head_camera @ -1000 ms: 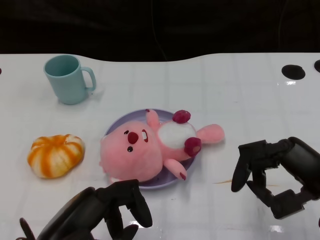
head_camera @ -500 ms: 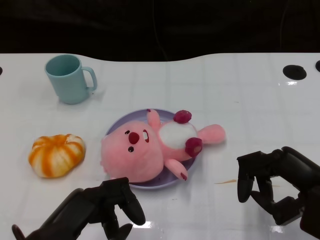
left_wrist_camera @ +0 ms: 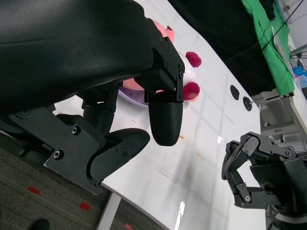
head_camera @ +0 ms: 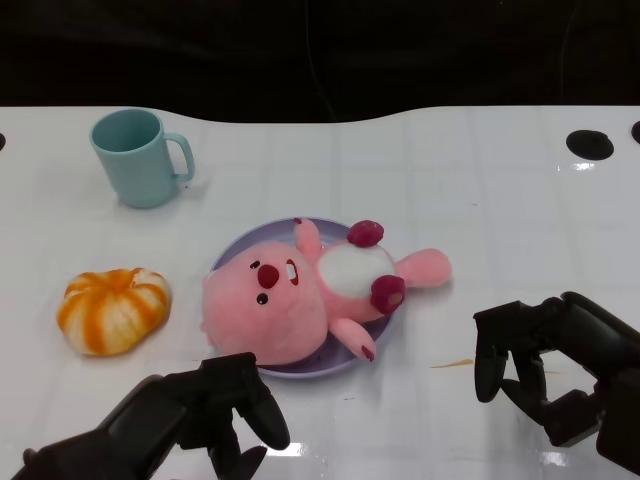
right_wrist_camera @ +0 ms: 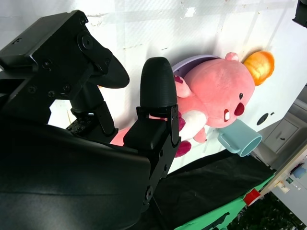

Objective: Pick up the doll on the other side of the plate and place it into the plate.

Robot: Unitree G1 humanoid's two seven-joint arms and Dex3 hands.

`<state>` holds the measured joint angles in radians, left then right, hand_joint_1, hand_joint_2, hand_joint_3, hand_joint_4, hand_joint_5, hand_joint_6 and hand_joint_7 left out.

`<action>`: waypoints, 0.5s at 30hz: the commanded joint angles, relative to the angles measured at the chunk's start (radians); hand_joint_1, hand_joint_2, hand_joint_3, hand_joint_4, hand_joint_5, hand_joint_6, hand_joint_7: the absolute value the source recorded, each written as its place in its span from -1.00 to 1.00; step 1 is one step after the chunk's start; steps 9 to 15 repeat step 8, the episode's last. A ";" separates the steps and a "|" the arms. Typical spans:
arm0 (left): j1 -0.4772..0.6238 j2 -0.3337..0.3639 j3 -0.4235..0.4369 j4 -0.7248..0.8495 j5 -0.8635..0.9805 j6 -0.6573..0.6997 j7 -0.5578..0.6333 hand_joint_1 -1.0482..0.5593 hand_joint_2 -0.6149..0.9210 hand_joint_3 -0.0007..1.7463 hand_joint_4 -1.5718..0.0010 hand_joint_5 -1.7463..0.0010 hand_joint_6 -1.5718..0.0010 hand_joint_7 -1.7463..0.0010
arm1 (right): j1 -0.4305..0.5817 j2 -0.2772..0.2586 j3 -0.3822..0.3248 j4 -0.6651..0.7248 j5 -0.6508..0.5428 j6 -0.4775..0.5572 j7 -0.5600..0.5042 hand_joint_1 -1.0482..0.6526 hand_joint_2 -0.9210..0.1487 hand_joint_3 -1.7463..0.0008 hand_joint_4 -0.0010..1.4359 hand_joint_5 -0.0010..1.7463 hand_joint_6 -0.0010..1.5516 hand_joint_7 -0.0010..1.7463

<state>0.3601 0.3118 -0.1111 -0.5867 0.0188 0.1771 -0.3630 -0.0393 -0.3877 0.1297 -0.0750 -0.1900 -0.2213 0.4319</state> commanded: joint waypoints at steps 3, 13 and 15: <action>-0.007 0.028 0.003 -0.005 -0.001 -0.003 -0.015 0.05 0.54 0.22 0.18 -1.00 0.28 -0.73 | -0.010 -0.020 -0.008 -0.002 0.013 -0.013 0.006 0.21 0.13 -0.55 0.21 1.00 0.07 0.59; -0.008 0.028 0.002 -0.011 -0.001 0.006 -0.007 0.06 0.55 0.24 0.18 -1.00 0.28 -0.74 | -0.013 -0.020 -0.009 -0.003 0.023 -0.004 0.011 0.21 0.13 -0.56 0.22 1.00 0.07 0.59; -0.008 0.028 0.002 -0.011 -0.001 0.006 -0.007 0.06 0.55 0.24 0.18 -1.00 0.28 -0.74 | -0.013 -0.020 -0.009 -0.003 0.023 -0.004 0.011 0.21 0.13 -0.56 0.22 1.00 0.07 0.59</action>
